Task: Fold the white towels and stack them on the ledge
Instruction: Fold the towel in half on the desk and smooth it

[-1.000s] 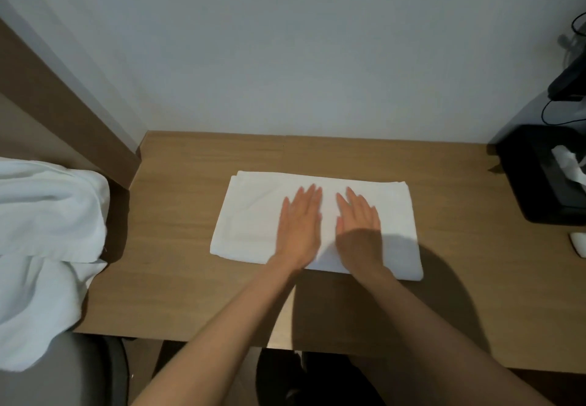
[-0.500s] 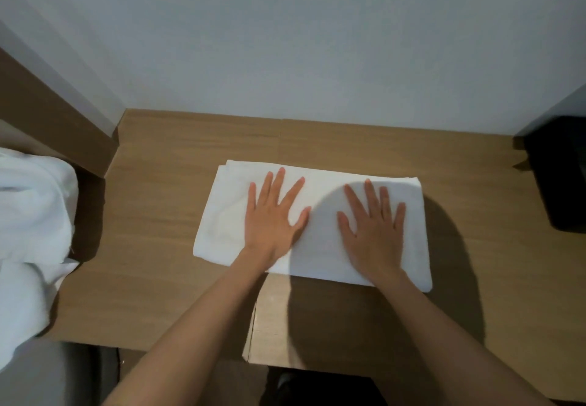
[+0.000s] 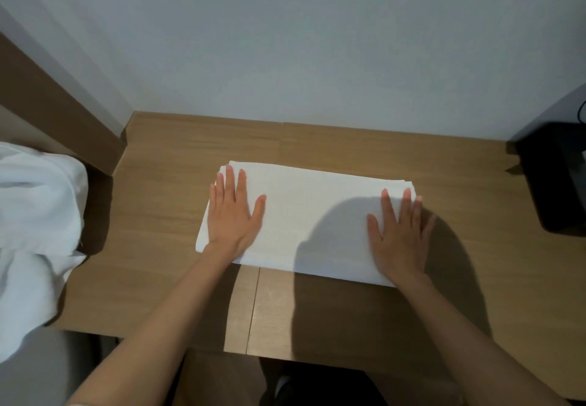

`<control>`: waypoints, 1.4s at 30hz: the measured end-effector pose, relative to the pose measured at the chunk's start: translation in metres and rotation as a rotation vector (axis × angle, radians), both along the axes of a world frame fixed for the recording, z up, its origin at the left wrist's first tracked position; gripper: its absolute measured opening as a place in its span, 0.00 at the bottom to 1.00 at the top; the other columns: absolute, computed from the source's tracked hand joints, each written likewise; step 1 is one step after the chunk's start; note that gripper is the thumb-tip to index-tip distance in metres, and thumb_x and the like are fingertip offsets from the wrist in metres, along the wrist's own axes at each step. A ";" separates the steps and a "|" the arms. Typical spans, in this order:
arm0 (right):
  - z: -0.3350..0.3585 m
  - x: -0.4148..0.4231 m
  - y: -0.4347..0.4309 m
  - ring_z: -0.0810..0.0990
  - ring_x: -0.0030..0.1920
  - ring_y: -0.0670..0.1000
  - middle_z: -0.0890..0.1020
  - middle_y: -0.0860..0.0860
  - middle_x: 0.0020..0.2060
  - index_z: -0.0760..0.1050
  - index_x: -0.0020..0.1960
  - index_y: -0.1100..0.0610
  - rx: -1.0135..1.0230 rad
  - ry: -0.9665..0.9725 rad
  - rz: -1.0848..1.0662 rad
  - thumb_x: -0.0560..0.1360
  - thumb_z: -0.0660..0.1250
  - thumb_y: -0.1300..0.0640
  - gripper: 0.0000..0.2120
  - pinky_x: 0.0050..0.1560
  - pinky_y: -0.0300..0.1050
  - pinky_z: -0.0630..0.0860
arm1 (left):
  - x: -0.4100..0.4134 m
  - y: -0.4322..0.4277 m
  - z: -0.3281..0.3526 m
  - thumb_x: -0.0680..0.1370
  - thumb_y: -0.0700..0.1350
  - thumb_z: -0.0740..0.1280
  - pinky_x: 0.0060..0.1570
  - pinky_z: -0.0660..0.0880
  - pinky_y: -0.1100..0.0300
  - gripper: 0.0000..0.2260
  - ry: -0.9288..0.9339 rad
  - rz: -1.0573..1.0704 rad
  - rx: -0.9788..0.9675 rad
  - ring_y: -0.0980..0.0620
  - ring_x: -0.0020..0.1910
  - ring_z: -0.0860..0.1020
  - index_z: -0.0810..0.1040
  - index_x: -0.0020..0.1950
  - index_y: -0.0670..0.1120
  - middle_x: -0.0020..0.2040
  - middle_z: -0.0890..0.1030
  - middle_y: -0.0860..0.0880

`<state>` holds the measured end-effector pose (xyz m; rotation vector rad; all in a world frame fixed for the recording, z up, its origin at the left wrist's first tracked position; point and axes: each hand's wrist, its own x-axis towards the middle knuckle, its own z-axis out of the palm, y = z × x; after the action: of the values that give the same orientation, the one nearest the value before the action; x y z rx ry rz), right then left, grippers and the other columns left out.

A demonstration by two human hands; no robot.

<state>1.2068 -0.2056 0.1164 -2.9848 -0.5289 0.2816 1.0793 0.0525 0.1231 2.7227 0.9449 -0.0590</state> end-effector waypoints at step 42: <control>0.110 -0.059 -0.058 0.75 0.43 0.47 0.75 0.47 0.42 0.69 0.51 0.51 1.071 -0.021 -0.188 0.82 0.54 0.49 0.08 0.44 0.47 0.73 | -0.123 0.004 0.118 0.79 0.48 0.65 0.42 0.70 0.70 0.11 -0.819 0.194 -0.494 0.62 0.47 0.76 0.73 0.59 0.47 0.49 0.76 0.56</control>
<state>1.1479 -0.2633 0.2259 -1.9665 -0.2568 -0.0556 0.9562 0.0570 0.2410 1.9015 0.7822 0.7006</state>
